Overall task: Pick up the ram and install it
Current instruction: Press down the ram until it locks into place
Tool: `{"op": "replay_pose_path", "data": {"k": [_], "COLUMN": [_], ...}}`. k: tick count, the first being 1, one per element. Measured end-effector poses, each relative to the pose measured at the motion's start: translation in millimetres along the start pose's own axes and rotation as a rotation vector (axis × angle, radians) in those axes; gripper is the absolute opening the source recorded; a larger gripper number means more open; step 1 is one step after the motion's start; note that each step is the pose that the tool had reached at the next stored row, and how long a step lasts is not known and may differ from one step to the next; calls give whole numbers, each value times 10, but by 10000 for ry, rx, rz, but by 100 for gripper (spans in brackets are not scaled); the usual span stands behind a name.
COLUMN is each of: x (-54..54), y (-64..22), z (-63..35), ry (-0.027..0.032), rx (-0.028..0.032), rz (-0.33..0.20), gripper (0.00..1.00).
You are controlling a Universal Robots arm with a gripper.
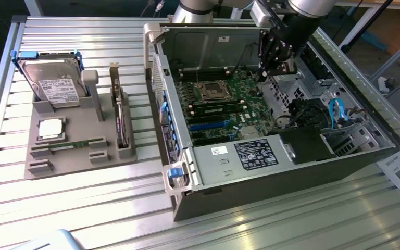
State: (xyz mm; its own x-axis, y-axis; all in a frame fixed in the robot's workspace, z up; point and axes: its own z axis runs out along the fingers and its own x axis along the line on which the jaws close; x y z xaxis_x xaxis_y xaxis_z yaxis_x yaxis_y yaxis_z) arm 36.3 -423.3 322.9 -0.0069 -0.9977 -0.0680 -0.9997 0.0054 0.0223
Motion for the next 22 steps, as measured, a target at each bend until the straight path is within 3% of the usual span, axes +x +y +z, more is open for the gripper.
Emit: {"op": "replay_pose_path", "data": {"k": [22], "x": [18], "y": [-6], "z": [264], "ry": [1], "rx": [0], "rz": [0], "gripper": [10]}}
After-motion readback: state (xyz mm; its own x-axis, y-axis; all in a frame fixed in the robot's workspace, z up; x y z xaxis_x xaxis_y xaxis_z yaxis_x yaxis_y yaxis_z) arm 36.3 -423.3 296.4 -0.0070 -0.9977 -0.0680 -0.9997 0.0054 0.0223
